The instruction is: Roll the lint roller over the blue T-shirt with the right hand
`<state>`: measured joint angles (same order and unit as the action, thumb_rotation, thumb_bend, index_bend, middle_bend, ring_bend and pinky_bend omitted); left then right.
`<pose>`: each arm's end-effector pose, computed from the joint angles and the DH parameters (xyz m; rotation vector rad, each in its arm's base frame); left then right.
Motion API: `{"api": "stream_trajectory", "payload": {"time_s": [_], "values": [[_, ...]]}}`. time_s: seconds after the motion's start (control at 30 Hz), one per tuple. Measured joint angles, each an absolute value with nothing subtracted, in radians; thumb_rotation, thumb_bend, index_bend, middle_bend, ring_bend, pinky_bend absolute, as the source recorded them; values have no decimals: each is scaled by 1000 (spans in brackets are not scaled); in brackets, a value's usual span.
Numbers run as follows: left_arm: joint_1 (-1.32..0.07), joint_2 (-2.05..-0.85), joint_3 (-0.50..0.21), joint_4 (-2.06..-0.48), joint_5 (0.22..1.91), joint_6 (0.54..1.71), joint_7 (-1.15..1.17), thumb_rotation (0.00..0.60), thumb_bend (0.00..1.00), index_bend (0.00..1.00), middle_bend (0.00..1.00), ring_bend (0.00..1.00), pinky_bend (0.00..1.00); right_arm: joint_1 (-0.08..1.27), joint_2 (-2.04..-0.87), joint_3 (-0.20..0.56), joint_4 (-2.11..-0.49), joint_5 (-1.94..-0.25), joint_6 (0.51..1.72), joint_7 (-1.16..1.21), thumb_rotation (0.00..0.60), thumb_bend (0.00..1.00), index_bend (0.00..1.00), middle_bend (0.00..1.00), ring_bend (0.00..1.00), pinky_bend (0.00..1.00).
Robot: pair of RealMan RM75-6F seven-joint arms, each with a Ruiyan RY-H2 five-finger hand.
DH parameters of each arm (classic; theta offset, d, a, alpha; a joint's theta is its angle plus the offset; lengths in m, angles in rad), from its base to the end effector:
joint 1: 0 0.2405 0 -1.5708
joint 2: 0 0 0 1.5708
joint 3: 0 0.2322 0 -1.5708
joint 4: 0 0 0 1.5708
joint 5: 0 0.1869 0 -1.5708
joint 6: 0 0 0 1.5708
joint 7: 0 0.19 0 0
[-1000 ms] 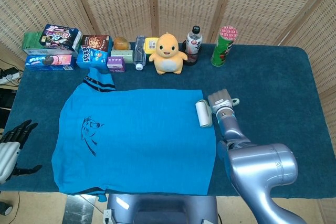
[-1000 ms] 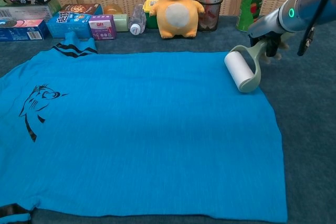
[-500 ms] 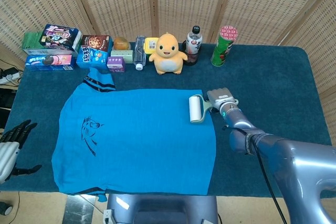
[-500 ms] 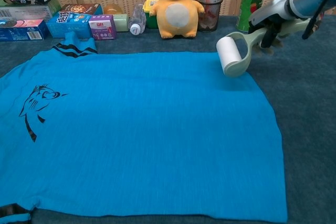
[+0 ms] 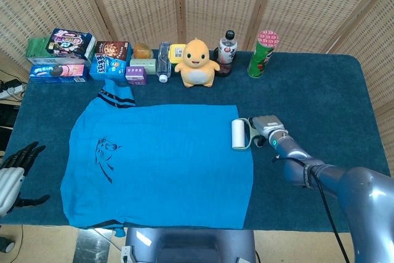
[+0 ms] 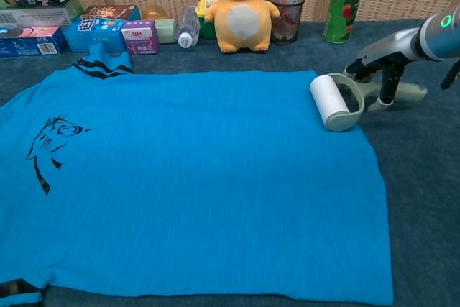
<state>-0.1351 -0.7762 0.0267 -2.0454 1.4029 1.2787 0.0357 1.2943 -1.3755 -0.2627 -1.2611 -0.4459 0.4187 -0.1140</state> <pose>-0.2451 0.2081 0.1831 -1.4720 -1.1696 -0.7499 -0.1758 -0.4311 0.0061 1.9048 -1.2589 0.2863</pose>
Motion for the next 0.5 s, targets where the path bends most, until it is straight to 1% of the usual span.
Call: {"api": "stream_trajectory", "payload": {"time_s": [0.03, 0.1, 0.2, 0.37, 0.47, 0.5], "values": [[-135, -775, 27, -2045, 1406, 1279, 33, 600, 137, 0, 0, 0, 78, 1281, -1373, -256, -1261, -469, 424, -112, 600, 139, 40, 0, 0, 170], [-135, -774, 28, -2045, 1410, 1278, 30, 600, 137, 0, 0, 0, 78, 1255, -1365, -242, -1263, -512, 451, -110, 600, 67, 39, 0, 0, 138], [-136, -772, 32, -2042, 1420, 1274, 23, 600, 137, 0, 0, 0, 78, 1226, -1344, -228, -1285, -556, 511, -114, 600, 6, 37, 0, 0, 114], [-132, -771, 37, -2034, 1436, 1277, 14, 600, 137, 0, 0, 0, 78, 1177, -1296, -211, -1355, -631, 656, -134, 600, 0, 37, 0, 0, 93], [-123, -779, 38, -2026, 1446, 1301, 23, 600, 136, 0, 0, 0, 79, 1128, -1275, -203, -1394, -703, 790, -144, 600, 0, 36, 0, 0, 93], [-120, -783, 38, -2024, 1450, 1310, 27, 600, 136, 0, 0, 0, 79, 1103, -1269, -200, -1406, -740, 855, -147, 600, 0, 36, 0, 0, 92]]}}
